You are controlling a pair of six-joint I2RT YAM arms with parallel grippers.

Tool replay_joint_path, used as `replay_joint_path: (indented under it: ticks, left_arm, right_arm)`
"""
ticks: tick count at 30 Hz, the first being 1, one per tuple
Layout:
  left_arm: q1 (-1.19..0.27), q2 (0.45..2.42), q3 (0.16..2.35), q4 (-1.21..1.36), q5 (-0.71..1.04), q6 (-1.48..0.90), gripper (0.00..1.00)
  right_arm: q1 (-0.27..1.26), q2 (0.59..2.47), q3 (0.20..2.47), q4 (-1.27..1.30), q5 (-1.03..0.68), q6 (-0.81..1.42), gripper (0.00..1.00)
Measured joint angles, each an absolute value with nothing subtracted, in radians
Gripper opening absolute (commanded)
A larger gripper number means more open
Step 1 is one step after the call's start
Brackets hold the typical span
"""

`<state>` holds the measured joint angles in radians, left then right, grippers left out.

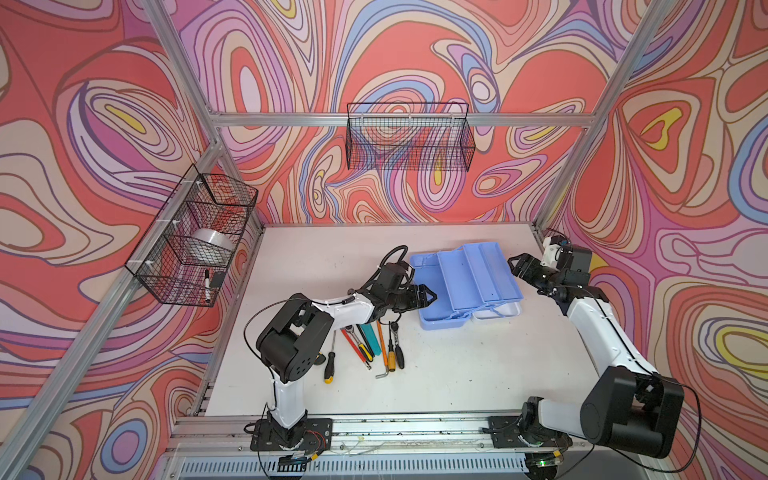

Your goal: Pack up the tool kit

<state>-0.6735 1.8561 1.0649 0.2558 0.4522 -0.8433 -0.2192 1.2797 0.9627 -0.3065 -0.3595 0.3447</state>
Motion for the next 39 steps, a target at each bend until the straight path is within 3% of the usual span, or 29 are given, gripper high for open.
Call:
replay_joint_path:
  ticks: [12, 23, 28, 31, 34, 39]
  left_arm:
    - [-0.676, 1.582, 0.908, 0.241, 0.341, -0.822, 1.00]
    - [-0.623, 1.282, 0.707, 0.108, 0.145, -0.789, 1.00]
    - [-0.588, 1.157, 0.618, 0.051, 0.060, -0.797, 1.00]
    - [-0.588, 1.117, 0.600, -0.019, 0.015, -0.806, 1.00]
    - [-0.588, 1.096, 0.600, -0.093, -0.033, -0.817, 1.00]
    - [-0.587, 1.035, 0.581, -0.171, -0.104, -0.825, 1.00]
  right_arm:
    - [0.086, 1.159, 0.886, -0.331, -0.197, 0.432, 0.77]
    - [0.583, 1.131, 0.812, -0.329, 0.136, 0.588, 0.67]
    - [0.806, 1.236, 0.831, -0.331, 0.271, 0.632, 0.67]
    - [0.907, 1.333, 0.838, -0.327, 0.321, 0.651, 0.60]
    - [0.966, 1.422, 0.838, -0.316, 0.334, 0.679, 0.54]
    - [1.019, 1.518, 0.839, -0.282, 0.337, 0.709, 0.54]
